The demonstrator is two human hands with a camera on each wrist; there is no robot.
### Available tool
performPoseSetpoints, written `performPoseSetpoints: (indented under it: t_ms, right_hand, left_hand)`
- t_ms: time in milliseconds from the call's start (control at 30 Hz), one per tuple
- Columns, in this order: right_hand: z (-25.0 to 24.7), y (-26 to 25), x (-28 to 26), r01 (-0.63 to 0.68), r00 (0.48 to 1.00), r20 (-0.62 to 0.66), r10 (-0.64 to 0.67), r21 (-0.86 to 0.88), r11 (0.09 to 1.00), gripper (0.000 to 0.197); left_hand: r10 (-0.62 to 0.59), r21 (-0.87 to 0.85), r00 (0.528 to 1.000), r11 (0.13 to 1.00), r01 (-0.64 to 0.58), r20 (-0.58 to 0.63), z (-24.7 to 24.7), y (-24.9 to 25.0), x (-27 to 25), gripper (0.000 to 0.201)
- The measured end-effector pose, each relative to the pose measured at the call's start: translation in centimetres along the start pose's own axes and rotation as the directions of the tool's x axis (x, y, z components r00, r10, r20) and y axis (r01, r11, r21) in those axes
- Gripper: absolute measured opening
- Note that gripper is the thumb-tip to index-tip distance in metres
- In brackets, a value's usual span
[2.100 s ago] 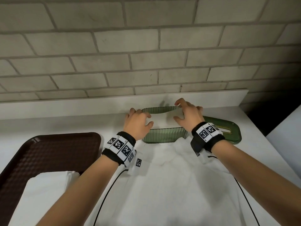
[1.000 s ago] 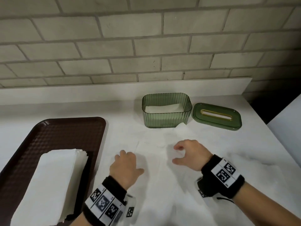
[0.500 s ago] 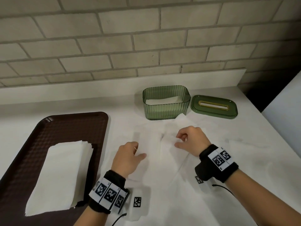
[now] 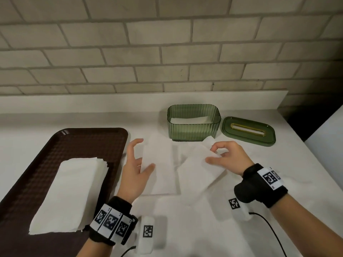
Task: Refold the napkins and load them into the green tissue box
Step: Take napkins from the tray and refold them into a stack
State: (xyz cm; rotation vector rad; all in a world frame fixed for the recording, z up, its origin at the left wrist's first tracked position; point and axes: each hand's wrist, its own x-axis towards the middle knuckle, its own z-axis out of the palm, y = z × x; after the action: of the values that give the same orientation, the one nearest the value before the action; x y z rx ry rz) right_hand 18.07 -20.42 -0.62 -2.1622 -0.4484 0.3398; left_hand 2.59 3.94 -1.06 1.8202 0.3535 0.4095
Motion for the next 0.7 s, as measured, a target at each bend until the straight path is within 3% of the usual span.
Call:
performPoseSetpoints:
  t_ms: [67, 200, 400, 533, 700]
  right_hand:
    - [-0.4, 0.3, 0.2, 0.016, 1.0, 0.001, -0.016, 0.029, 0.999, 0.018]
    - [-2.1, -1.1, -0.1, 0.152, 0.988, 0.036, -0.153, 0.034, 0.988, 0.02]
    - [-6.9, -7.3, -2.7, 0.367, 0.878, 0.22, -0.425, 0.258, 0.894, 0.043]
    - [-8.2, -9.3, -3.2, 0.387, 0.822, 0.23, -0.521, 0.446, 0.807, 0.05]
    - [-6.6, -8.9, -1.7, 0.382, 0.835, 0.239, -0.496, 0.399, 0.834, 0.048]
  left_hand:
    - [0.072, 0.041, 0.997, 0.997, -0.073, 0.023, 0.1, 0.4, 0.0, 0.072]
    - [0.122, 0.18, 0.991, 0.975, -0.131, 0.059, 0.4, -0.1, 0.6, 0.047]
    - [0.087, -0.009, 0.991, 0.996, -0.087, 0.105, 1.6, 0.8, 1.8, 0.024]
    - [-0.007, -0.11, 0.984, 0.994, 0.026, 0.176, 3.2, 2.9, 2.0, 0.058]
    - [-0.068, -0.332, 0.941, 0.925, 0.185, 0.332, 4.3, 4.0, 2.5, 0.097]
